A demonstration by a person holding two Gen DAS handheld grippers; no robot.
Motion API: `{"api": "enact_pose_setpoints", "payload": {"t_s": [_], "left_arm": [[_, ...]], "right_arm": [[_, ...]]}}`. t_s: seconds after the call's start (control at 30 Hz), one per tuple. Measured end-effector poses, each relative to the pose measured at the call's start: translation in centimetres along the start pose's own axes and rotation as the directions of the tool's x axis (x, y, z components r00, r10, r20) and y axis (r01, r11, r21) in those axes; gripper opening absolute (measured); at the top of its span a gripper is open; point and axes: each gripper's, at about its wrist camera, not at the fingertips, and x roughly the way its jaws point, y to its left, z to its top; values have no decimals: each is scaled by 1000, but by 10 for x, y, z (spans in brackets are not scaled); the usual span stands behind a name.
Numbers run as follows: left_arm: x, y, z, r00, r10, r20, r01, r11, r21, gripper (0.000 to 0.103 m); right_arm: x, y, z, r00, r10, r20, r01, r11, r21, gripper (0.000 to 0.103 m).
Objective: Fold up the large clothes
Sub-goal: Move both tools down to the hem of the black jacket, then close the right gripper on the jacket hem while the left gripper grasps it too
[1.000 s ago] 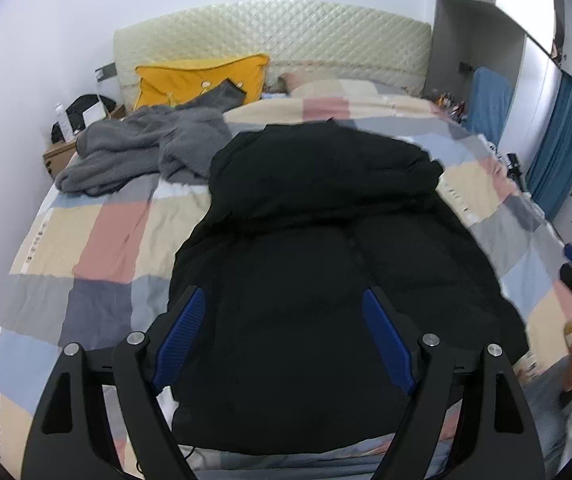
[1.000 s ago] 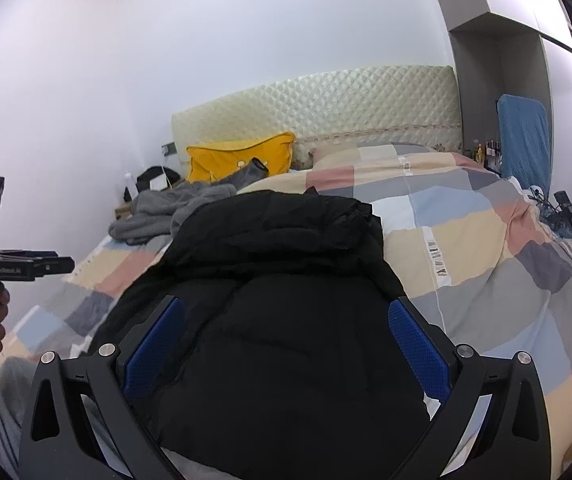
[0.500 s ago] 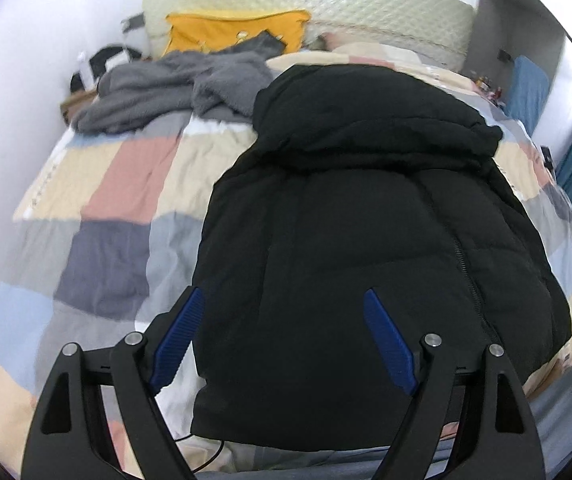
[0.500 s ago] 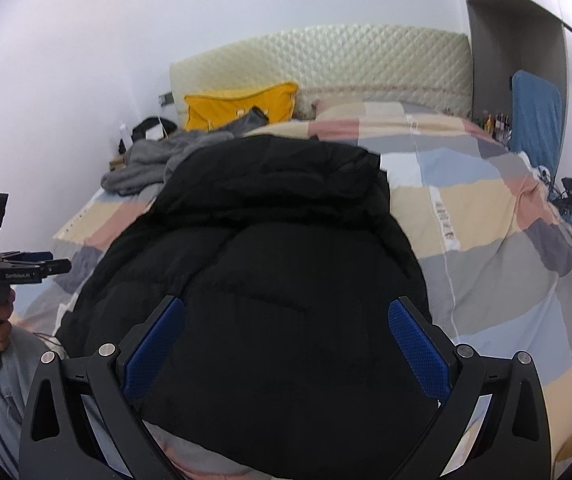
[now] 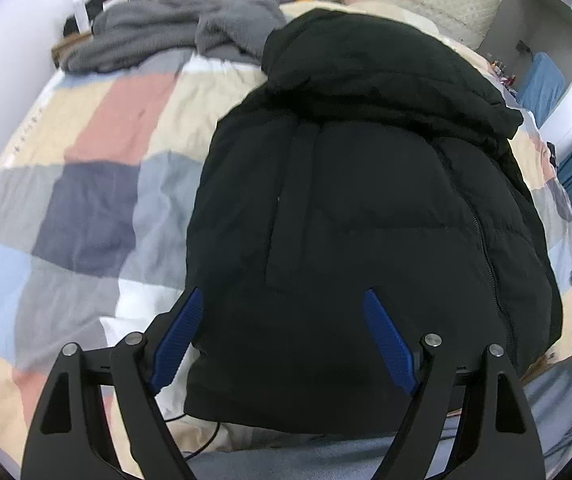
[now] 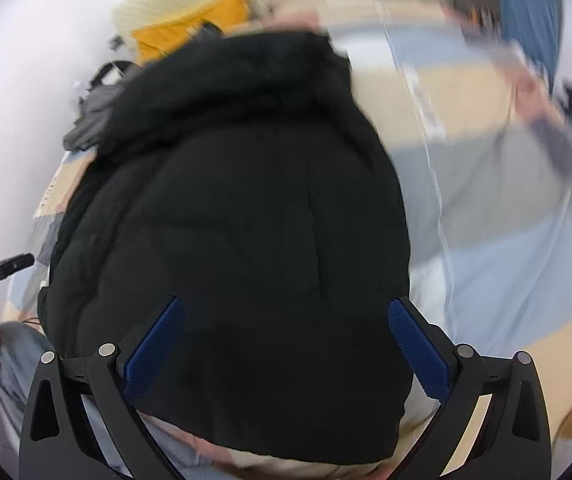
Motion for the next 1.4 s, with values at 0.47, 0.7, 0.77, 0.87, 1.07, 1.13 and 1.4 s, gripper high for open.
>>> {"api": "enact_pose_setpoints", "payload": {"t_s": [0.47, 0.7, 0.77, 0.87, 1.07, 1.13, 1.4], "left_arm": [[24, 42, 6, 975, -36, -219, 12, 994, -111, 82], [39, 57, -3, 954, -111, -278, 55, 977, -204, 82], [40, 58, -5, 953, -113, -280, 55, 977, -205, 82], [41, 57, -7, 951, -113, -288, 52, 976, -212, 82], [47, 70, -12, 942, -173, -288, 91, 957, -277, 82], [49, 76, -15, 939, -192, -286, 101, 947, -306, 82], [67, 98, -26, 904, -291, -313, 150, 902, -405, 82]], "right_arm": [[40, -63, -7, 988, 114, -102, -71, 933, 352, 103], [25, -81, -11, 997, 56, -47, -30, 903, 428, 103], [33, -84, -15, 988, 134, -78, -83, 881, 465, 103], [43, -79, -15, 964, 248, -97, -170, 853, 494, 103], [15, -50, -12, 920, 391, 2, -364, 855, 370, 103], [1, -42, -12, 895, 443, 47, -435, 846, 309, 103], [-25, -41, -5, 795, 587, 153, -606, 753, 257, 103]]}}
